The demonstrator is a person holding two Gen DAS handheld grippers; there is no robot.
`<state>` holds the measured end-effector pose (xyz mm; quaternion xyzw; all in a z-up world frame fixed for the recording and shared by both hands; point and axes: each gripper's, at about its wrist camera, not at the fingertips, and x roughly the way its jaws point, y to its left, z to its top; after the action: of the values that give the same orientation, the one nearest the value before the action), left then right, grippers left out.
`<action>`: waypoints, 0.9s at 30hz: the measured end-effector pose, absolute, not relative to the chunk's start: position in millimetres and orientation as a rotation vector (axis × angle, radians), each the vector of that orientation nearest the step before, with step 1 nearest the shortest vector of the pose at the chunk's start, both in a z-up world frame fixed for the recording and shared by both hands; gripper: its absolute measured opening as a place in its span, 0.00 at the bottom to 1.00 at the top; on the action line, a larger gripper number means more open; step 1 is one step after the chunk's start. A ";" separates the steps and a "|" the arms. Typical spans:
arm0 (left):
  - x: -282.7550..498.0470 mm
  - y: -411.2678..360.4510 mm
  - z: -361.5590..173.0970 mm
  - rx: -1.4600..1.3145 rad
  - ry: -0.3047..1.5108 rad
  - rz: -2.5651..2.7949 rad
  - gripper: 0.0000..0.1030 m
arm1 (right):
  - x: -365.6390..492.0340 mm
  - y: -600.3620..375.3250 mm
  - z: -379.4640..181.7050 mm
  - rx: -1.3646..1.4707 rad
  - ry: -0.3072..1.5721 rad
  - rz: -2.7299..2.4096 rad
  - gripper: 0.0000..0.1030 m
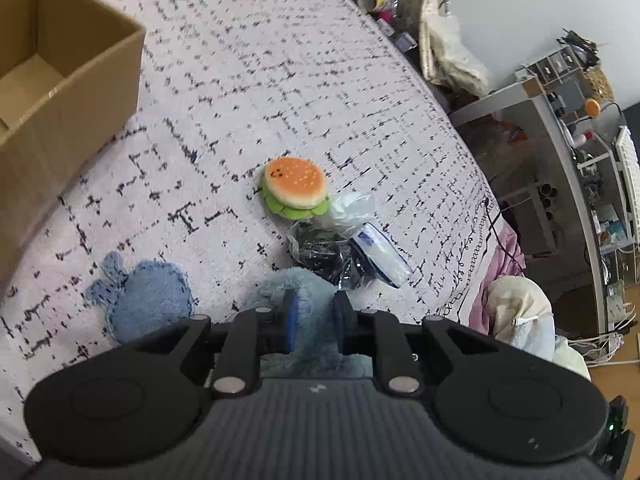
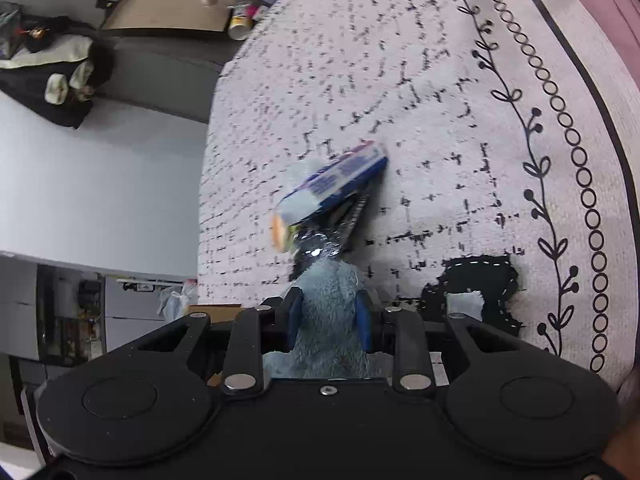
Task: Organize soft objects
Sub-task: 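Reach the left tool to the grey-blue fluffy plush and close on it, then carry the grey-blue plush with the left tool and release it into the box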
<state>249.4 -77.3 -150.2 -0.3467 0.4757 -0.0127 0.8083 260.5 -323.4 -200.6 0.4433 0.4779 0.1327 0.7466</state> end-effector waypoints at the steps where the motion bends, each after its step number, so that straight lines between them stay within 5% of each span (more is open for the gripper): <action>1: 248.2 -77.8 -147.6 -0.733 1.013 -0.032 0.17 | 259.8 -324.6 -198.5 0.971 1.037 0.296 0.27; 27: 213.5 -22.9 -72.9 -0.658 0.834 -0.057 0.17 | 234.0 -264.9 -134.0 0.837 0.793 0.488 0.27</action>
<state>213.5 -22.9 -72.9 -0.3139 0.3978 -0.0270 0.8617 234.0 -264.9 -134.0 0.3919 0.3712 0.2284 0.8102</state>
